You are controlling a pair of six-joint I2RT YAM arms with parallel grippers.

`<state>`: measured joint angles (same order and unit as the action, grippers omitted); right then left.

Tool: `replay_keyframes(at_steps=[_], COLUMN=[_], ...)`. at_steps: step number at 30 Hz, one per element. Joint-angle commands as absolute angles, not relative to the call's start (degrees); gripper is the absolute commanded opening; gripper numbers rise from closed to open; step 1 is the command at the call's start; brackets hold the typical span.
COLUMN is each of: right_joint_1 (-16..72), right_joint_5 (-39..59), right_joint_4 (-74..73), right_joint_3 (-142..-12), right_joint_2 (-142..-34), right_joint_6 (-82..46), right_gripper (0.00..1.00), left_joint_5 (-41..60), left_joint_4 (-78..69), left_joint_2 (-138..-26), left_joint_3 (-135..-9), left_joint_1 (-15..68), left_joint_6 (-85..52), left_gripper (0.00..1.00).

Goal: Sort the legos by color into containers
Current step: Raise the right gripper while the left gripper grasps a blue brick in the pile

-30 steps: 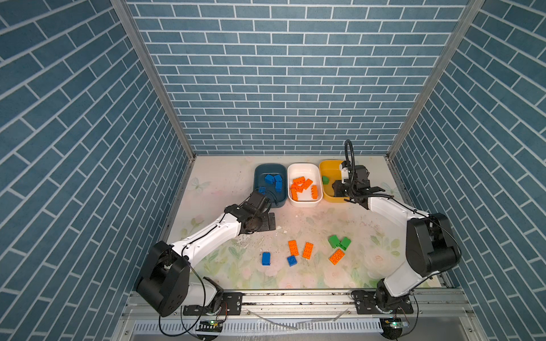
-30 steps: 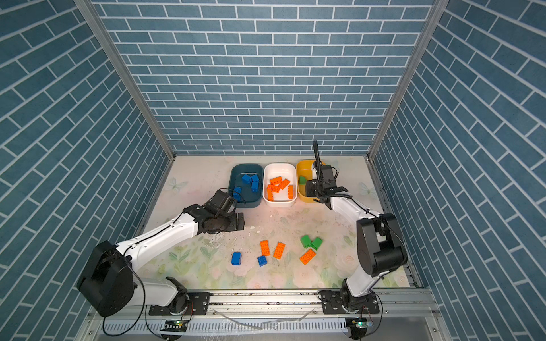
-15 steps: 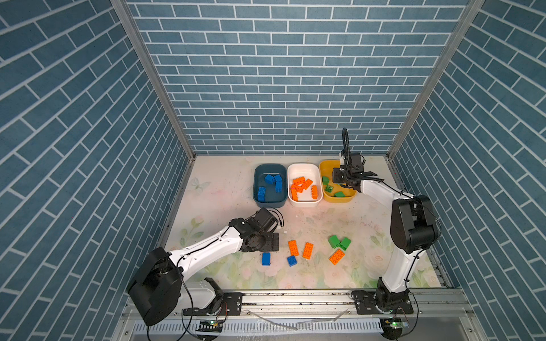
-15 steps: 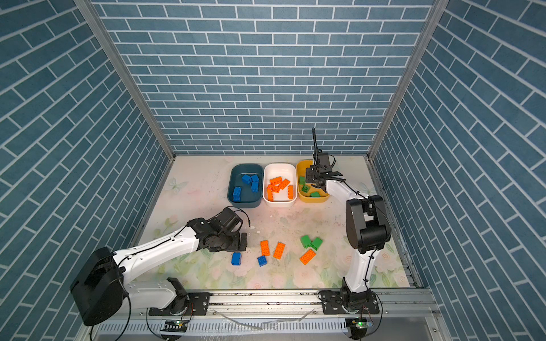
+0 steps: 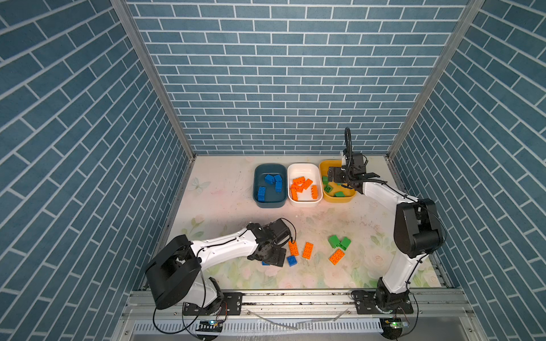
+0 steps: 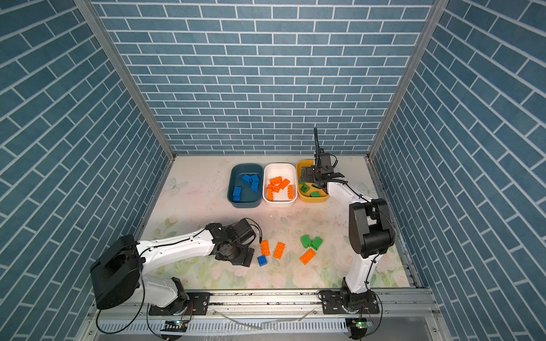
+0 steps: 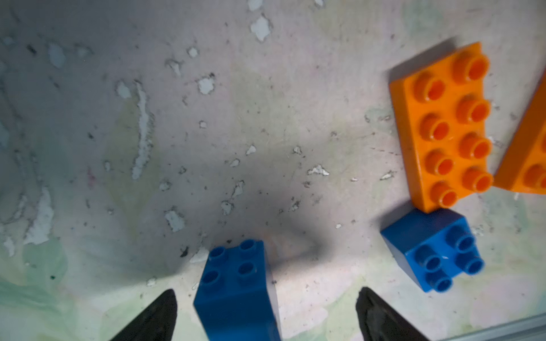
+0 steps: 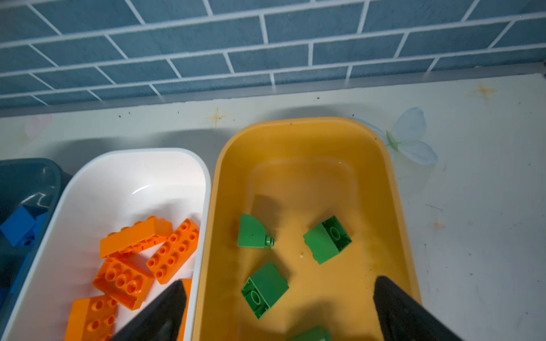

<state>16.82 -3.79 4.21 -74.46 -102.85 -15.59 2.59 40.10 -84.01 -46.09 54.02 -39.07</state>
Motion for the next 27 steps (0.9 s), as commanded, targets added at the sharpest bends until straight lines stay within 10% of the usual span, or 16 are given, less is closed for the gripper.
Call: replay_keyframes(at_steps=[1, 16, 27], right_joint_1=[16.8, 16.7, 16.8], right_joint_5=[-8.0, -9.2, 0.8], right_joint_4=[-1.2, -1.8, -2.3], right_joint_3=[-70.0, -62.1, -58.9], right_joint_2=[-98.1, -85.2, -81.0], right_joint_6=[-18.8, -21.3, -23.9], right_gripper=[0.99, 0.99, 0.99], left_joint_5=[0.9, -2.4, -5.4], left_joint_4=[41.7, 39.6, 39.2], left_joint_2=[-86.8, -88.1, -86.5], left_joint_3=[-47.8, -46.5, -49.7], left_joint_1=[54.8, 54.8, 53.8], left_joint_6=[-38.3, -41.1, -39.7], left_gripper=[0.90, 0.41, 0.25])
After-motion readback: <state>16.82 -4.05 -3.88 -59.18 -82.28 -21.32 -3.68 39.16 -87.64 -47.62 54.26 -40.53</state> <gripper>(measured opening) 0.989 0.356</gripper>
